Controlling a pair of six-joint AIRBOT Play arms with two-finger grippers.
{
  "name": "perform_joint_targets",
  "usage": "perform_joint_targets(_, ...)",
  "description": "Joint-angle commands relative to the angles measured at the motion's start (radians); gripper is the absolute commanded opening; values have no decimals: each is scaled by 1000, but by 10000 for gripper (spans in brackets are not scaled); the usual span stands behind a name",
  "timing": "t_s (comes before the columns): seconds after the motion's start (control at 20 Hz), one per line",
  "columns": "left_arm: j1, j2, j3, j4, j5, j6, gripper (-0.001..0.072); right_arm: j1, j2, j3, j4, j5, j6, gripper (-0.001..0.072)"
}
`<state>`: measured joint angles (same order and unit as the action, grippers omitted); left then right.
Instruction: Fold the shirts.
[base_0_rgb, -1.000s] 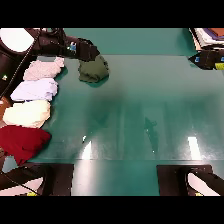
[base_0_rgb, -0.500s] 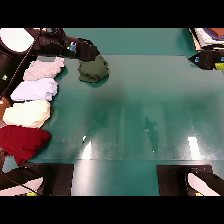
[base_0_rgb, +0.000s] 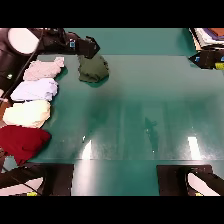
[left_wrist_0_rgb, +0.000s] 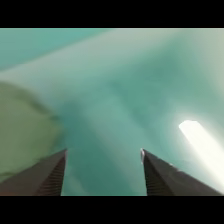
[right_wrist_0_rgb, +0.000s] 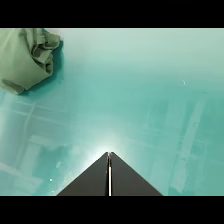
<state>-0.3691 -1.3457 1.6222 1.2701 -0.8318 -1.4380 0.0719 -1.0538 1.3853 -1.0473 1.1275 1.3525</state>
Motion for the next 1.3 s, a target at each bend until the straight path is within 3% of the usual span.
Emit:
perform_joint_targets(0.0,39,-102,-1,186,40,-119,557,1,0,0,1,-2,0,14)
perform_joint_targets(0.15,115,-285,-1,163,66,-190,558,1,0,0,1,-2,0,14)
perform_joint_targets(0.35,191,-465,-1,-11,151,-187,558,1,0,0,1,10,1,14)
perform_joint_targets(0.6,196,-509,3,-58,274,-178,555,1,0,0,1,14,1,14)
perform_joint_targets(0.65,196,-509,13,-61,265,-179,484,1,0,0,1,14,1,14)
perform_joint_targets(0.75,196,-506,62,-60,203,-177,26,1,1,1,2,16,1,14)
perform_joint_targets(0.9,196,-493,225,-58,37,-177,23,1,19,1,2,0,1,14)
perform_joint_targets(1.0,196,-436,334,-60,-3,-135,22,1,55,1,1,-46,0,14)
perform_joint_targets(1.25,188,-92,452,-70,-82,-65,22,1,183,1,1,-179,0,14)
